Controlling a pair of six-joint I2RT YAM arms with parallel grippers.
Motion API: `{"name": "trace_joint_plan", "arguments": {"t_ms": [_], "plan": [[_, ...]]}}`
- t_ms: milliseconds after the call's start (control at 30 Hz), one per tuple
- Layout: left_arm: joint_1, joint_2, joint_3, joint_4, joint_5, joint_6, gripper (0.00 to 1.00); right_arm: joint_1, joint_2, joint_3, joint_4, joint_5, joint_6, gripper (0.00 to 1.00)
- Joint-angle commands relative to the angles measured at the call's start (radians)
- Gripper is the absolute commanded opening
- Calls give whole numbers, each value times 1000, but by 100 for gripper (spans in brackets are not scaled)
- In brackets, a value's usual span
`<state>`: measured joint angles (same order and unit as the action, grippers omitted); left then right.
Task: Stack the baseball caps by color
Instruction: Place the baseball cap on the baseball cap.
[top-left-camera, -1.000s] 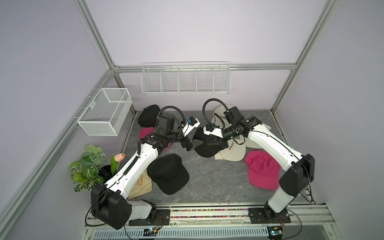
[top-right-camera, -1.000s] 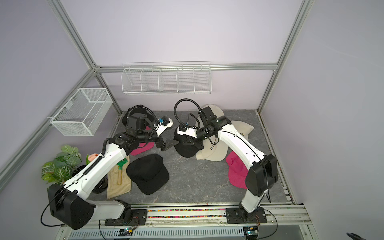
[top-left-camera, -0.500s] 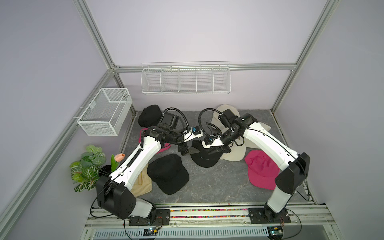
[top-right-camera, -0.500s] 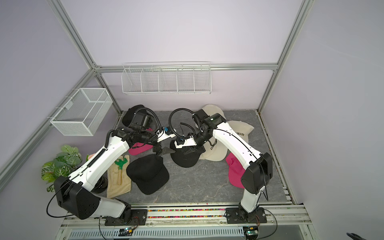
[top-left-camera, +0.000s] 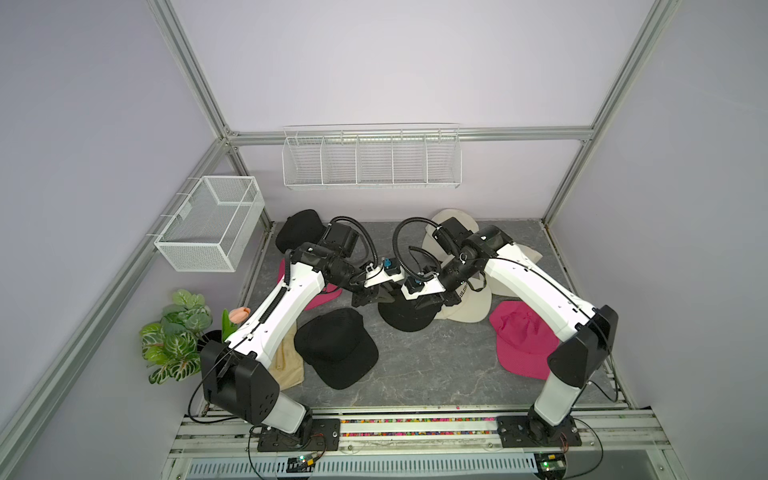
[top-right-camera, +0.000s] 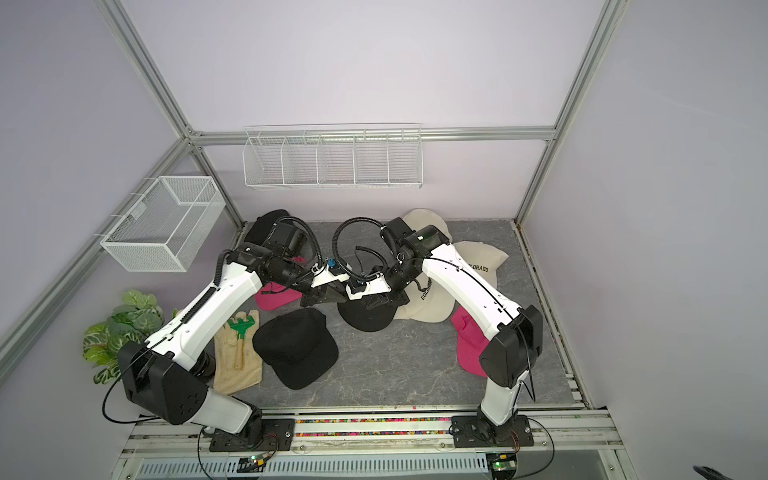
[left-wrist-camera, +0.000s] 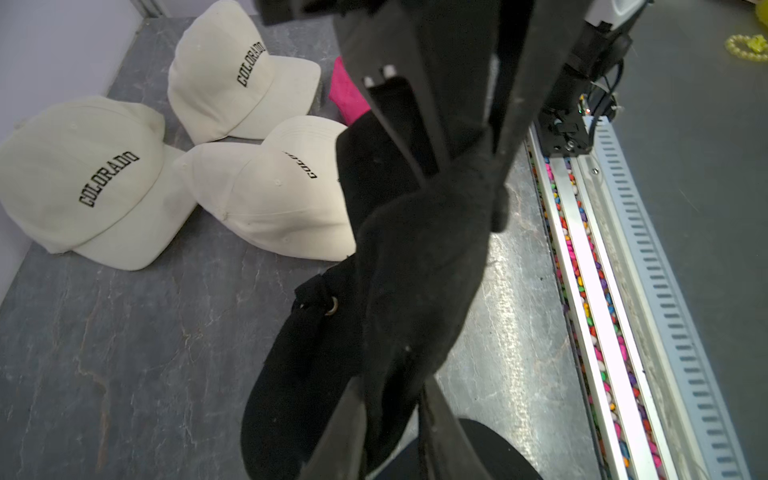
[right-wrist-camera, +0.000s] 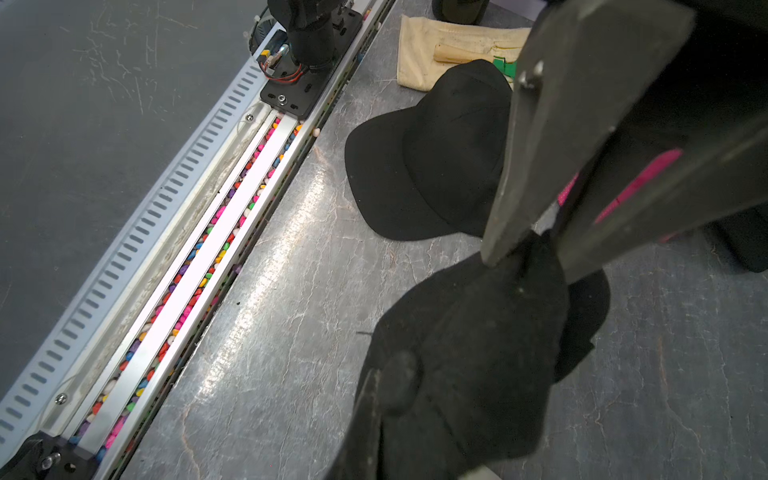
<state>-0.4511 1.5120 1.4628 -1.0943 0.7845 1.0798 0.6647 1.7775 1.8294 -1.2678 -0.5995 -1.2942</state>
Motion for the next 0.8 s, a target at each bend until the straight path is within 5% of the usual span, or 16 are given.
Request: {"name": "trace_joint_plan", "arguments": {"t_ms": [0, 100, 200, 300, 400, 567, 767], "plan": [[8, -23, 15, -55, 46, 72, 8, 0, 14, 12, -27, -13, -17, 11], [8, -47, 5, -29, 55, 65, 0, -13, 11, 4, -35, -36, -20, 15], [28, -88, -19, 58, 85, -6, 0, -54, -2, -27, -33, -105, -34, 45], [91, -156, -114, 228, 181, -94, 0, -119, -22, -86, -15, -189, -33, 53], [104, -206, -208, 412, 197, -211, 0, -156, -42, -152, 19, -222, -27, 54], [104, -207, -213, 425, 192, -248, 0, -217, -47, -227, 81, -288, 11, 54], [105, -178, -207, 437, 141, -289, 0, -243, -23, -227, 92, -306, 42, 35]]}}
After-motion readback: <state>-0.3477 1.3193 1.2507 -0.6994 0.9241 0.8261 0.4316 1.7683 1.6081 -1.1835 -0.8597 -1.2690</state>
